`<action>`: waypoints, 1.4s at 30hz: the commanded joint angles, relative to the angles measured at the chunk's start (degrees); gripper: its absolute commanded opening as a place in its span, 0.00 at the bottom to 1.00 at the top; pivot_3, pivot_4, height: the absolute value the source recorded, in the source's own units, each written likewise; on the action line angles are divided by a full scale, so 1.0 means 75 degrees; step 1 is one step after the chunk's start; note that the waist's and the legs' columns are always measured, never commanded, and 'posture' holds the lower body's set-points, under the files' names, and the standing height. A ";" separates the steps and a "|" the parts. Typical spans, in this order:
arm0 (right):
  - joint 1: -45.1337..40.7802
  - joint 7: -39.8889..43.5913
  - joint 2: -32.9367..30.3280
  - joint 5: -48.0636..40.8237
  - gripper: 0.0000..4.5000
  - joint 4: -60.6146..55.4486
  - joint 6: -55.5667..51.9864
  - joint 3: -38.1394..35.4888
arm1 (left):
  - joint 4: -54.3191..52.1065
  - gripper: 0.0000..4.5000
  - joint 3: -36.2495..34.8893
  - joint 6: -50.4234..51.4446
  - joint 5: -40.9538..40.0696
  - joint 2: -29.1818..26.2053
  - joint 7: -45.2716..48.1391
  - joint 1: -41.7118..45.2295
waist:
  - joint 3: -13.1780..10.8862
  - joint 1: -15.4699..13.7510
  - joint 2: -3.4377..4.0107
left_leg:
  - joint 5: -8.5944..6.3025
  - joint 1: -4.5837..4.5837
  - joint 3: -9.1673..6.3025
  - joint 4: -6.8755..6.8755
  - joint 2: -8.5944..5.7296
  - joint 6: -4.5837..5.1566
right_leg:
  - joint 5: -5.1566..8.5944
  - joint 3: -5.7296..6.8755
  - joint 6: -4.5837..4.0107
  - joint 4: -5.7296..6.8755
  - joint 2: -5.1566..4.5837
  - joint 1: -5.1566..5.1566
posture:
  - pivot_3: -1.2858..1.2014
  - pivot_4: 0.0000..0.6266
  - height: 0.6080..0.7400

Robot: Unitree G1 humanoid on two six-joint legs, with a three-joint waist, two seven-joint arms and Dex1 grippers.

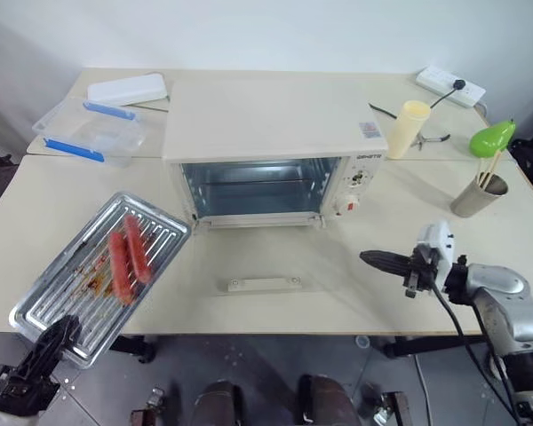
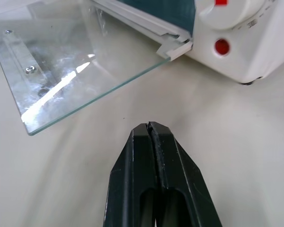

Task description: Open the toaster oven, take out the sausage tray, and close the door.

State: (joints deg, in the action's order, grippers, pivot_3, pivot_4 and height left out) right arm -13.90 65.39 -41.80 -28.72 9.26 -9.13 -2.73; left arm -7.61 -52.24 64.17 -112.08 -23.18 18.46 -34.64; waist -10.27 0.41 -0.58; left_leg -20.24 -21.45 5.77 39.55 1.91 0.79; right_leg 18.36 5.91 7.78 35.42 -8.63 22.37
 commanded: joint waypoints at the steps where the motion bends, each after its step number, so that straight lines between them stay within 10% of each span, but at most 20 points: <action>1: -0.0164 0.0170 0.0124 0.0227 0.01 0.0101 -0.0050 0.0134 | -0.0326 0.00 -0.0242 -0.0312 -0.0122 0.0380 -0.0308 0.0161 | 0.0001 -0.0026 0.0001 | 0.0000 0.0000 -0.0001 0.0000 0.0000 0.0000 | 0.0000 0.0000 0.0000 0.0000 -0.0001 0.0001 | 0.52 0.24 1.00; 17: -0.0436 0.0758 0.0743 -0.0434 0.01 -0.0892 -0.1065 0.0148 | 0.0259 0.00 -0.1300 -0.0617 -0.0122 0.1369 -0.3152 0.2790 | 0.0009 -0.0031 -0.0008 | -0.0002 0.0001 0.0000 0.0015 -0.0010 -0.0001 | -0.0003 0.0011 0.0006 0.0022 0.0008 -0.0003 | 0.52 0.24 1.00; 35: -0.1800 -0.0774 0.1246 -0.2947 0.01 -0.2000 -0.3457 -0.1258 | 0.0344 0.00 -0.0937 0.0753 -0.0122 0.0819 -0.1936 0.1496 | 0.0017 -0.0010 -0.0022 | -0.0011 0.0000 0.0002 -0.0001 0.0011 -0.0011 | -0.0002 0.0003 0.0004 0.0020 0.0007 0.0012 | 0.52 0.24 1.00; 42: -0.0636 0.0799 0.0394 -0.1420 0.43 -0.2844 -0.1443 -0.0771 | 0.0481 0.00 -0.0314 0.1162 -0.0122 -0.0236 -0.0762 0.0711 | 0.0018 -0.0074 -0.0024 | -0.0027 -0.0008 -0.0015 -0.0009 -0.0005 -0.0002 | 0.0003 0.0004 -0.0006 0.0009 0.0004 0.0010 | 0.52 0.24 1.00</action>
State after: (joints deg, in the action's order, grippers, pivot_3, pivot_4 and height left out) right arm -19.16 69.18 -38.07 -40.32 -8.93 -23.89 -7.66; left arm -3.57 -55.28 72.00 -112.12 -23.91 9.57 -28.18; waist -10.13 -0.15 -0.76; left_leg -20.46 -21.51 5.73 39.48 1.88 0.79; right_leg 18.38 5.94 7.74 35.46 -8.60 22.44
